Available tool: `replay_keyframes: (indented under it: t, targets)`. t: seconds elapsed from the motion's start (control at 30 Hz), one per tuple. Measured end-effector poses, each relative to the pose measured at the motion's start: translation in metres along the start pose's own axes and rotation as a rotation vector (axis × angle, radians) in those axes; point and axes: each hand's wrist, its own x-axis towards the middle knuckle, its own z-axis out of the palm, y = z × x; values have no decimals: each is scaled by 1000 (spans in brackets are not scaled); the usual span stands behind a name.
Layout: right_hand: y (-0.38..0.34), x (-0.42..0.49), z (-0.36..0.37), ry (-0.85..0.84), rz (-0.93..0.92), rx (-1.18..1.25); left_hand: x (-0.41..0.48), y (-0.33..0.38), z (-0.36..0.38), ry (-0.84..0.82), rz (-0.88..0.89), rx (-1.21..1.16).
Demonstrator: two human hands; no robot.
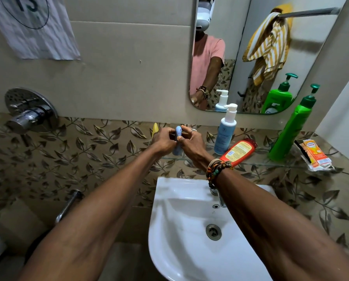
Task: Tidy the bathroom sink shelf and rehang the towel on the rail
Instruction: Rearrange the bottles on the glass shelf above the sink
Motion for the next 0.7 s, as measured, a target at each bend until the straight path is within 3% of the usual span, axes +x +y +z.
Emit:
replay_keyframes:
  t: [0.7]
  targets:
    - [-1,0,1,-6,41,28,-3,7,-6,-32,7,-37]
